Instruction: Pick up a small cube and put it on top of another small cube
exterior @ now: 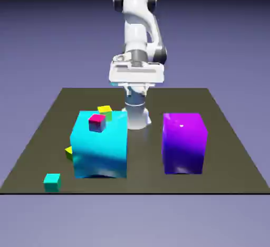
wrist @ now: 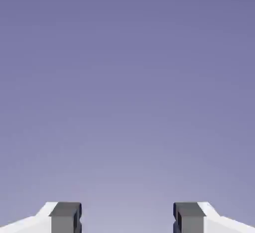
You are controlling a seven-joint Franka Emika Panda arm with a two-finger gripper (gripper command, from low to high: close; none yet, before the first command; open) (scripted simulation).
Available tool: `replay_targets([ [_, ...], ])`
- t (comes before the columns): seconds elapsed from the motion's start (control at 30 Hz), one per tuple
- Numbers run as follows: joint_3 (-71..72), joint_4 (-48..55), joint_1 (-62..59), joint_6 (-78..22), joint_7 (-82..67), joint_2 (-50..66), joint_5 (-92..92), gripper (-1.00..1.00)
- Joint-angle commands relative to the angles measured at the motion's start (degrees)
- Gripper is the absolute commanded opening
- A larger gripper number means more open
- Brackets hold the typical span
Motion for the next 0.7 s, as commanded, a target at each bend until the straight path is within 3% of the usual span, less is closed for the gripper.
replay_targets([
  [0.0, -2.1, 1.6, 1.8, -1.5, -2.0, -0.9, -0.8, 0.0],
  [0.67, -43.6, 33.0, 36.7, -31.7, -42.9, -19.7, -15.9, 0.0],
])
